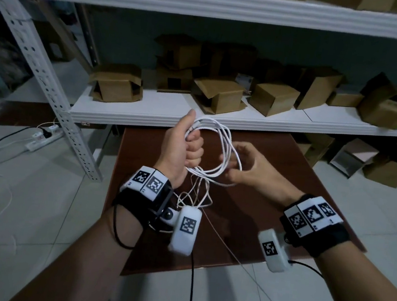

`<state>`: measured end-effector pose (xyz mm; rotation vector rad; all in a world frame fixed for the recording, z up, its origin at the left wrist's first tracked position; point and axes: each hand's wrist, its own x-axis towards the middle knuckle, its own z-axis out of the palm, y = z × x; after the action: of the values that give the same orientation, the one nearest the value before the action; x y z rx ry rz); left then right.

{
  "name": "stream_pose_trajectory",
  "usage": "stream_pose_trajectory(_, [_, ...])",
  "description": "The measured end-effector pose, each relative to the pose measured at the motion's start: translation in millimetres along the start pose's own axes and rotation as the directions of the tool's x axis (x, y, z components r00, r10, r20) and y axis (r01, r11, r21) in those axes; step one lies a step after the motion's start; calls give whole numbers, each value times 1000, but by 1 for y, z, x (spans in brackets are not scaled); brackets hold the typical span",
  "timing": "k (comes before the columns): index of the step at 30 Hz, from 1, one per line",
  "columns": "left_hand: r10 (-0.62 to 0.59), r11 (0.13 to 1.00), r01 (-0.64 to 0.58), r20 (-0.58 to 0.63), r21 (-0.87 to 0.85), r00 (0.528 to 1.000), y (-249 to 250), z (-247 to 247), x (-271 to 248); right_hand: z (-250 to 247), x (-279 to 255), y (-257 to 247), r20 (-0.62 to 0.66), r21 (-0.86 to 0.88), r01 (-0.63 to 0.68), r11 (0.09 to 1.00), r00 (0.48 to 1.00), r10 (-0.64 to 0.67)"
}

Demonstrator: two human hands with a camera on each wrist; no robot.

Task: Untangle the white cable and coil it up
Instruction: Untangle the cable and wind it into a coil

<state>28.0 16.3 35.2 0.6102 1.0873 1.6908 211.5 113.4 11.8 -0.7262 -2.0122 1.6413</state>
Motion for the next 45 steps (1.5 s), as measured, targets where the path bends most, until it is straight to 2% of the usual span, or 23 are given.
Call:
stream_pose_trajectory(2, [38,999,-35,-88,33,995,2,-1,1,-3,-7,19,32,-13,-101,995,994,101])
stream_pose_trajectory(4, [83,994,-71,-139,88,987,3,1,0,2,-13,40,72,-238,-201,950,972,224])
stream_pose_trajectory(5, [100,990,-83,-153,114,983,3,2,0,7,-16,49,108,-441,-239,865,943,315])
stream_pose_trajectory(6, [114,987,-93,-161,132,980,2,2,-1,14,-19,59,128,-638,-238,733,905,406])
stream_pose_trajectory(7, [126,984,-103,-166,143,978,3,3,-1,22,-21,68,119,-778,-206,593,879,461])
stream_pose_trajectory(8, [131,983,-106,-166,147,977,2,3,-2,29,-23,74,80,-840,-198,504,875,477])
stream_pose_trajectory(11, [131,984,-109,-159,138,979,2,3,-3,37,-21,83,-38,-859,-265,438,886,462])
stream_pose_trajectory(14, [130,984,-107,-162,140,978,3,3,-4,31,-13,85,-61,-899,-218,380,921,385])
stream_pose_trajectory(17, [123,982,-99,-149,161,981,1,4,-5,23,-9,91,-59,-978,-108,180,964,259])
stream_pose_trajectory(19, [118,981,-93,-144,168,983,0,4,-6,16,-5,97,-25,-992,-47,121,984,175])
stream_pose_trajectory(23, [119,977,-92,-135,191,984,-1,3,-7,8,0,103,-13,-990,-21,142,998,64])
stream_pose_trajectory(28, [116,971,-83,-139,225,983,-1,2,-6,-4,5,114,-150,-968,-163,189,985,82])
stream_pose_trajectory(31, [121,967,-85,-140,239,983,-1,2,-5,-14,13,108,-223,-932,-238,272,971,85])
stream_pose_trajectory(32, [124,964,-86,-136,251,983,-1,2,-5,-15,16,96,-275,-899,-269,345,961,31])
stream_pose_trajectory(33, [127,959,-89,-130,268,983,-1,2,-5,-17,19,84,-354,-832,-298,469,935,-35])
stream_pose_trajectory(34, [131,953,-91,-123,288,984,-2,3,-5,-17,22,66,-449,-700,-290,653,889,-87])
stream_pose_trajectory(35, [134,946,-93,-113,311,985,-2,3,-5,-15,23,43,-521,-474,-226,851,851,-64])
stream_pose_trajectory(36, [141,935,-99,-99,340,985,-2,4,-6,-11,24,19,-522,-167,-111,980,853,7])
stream_pose_trajectory(37, [152,922,-112,-81,372,985,-3,5,-5,-8,23,-5,-444,98,-2,995,895,46])
stream_pose_trajectory(38, [169,902,-131,-55,411,984,-5,6,-5,-6,21,-25,-333,266,57,962,942,37])
stream_pose_trajectory(39, [190,877,-157,-27,455,981,-8,7,-4,-3,17,-41,-221,298,75,952,975,-8])
stream_pose_trajectory(42, [255,804,-239,47,544,966,-15,13,-8,8,7,-65,51,-22,136,990,990,-135])
stream_pose_trajectory(45, [306,793,-282,48,540,951,-18,12,-8,4,7,-48,128,-103,74,992,990,-61])
